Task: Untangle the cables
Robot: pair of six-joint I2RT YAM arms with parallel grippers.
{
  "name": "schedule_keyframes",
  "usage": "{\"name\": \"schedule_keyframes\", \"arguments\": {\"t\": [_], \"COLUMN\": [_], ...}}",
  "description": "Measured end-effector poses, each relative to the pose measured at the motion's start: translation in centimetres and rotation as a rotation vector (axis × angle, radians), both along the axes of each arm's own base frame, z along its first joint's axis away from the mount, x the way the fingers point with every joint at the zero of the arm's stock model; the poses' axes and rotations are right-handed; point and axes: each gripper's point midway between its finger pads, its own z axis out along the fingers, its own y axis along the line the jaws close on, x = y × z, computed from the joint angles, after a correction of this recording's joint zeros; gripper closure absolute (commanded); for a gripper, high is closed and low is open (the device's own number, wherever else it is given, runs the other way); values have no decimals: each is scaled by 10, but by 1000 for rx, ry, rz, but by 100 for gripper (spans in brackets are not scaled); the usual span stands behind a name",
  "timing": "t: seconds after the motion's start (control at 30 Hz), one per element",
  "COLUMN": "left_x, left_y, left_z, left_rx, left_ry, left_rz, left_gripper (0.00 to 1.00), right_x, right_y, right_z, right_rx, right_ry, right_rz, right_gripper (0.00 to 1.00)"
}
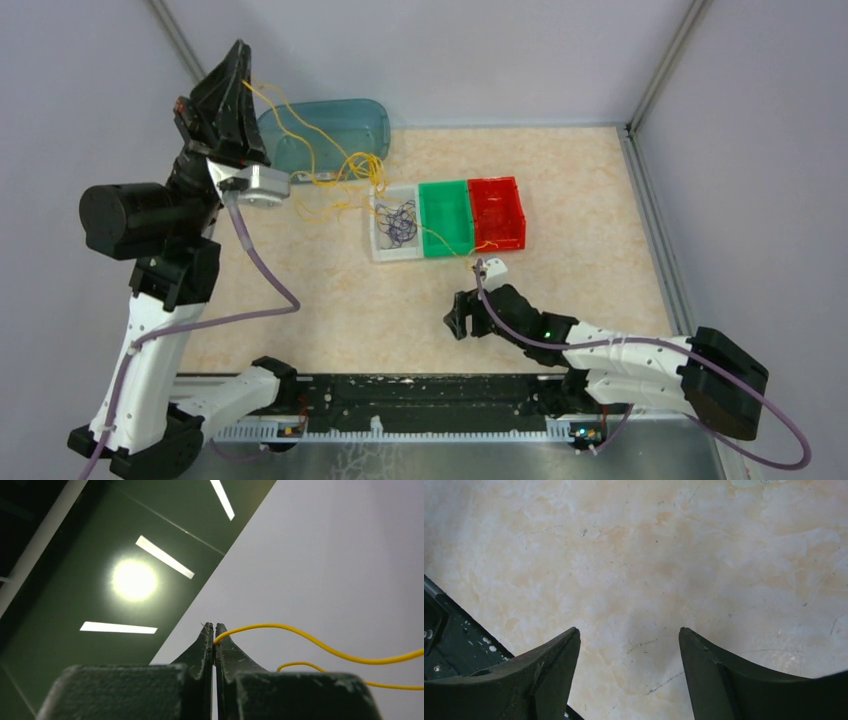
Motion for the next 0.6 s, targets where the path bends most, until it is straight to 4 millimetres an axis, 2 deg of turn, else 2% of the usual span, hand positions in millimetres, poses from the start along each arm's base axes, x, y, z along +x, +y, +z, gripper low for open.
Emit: {"name": "schedule_keyframes", "arguments": {"t": [0.2,0.53,0.6], "left_x": [8,26,31], "left_y": [17,29,28], "left_z": [36,104,105], "left_rx": [-59,-121,-115], "left_ry": [-71,-198,-185], "left_rz": [120,250,252], "left_gripper": [100,100,100], "right_x": [-6,-15,-17], "right_y": [-15,-45,-49], "right_z": [-10,-13,-13], "right_rx": [9,93,109], "right_ry": [16,23,23], "right_rz": [-39,-131,-139], "right_gripper": [26,25,24]}}
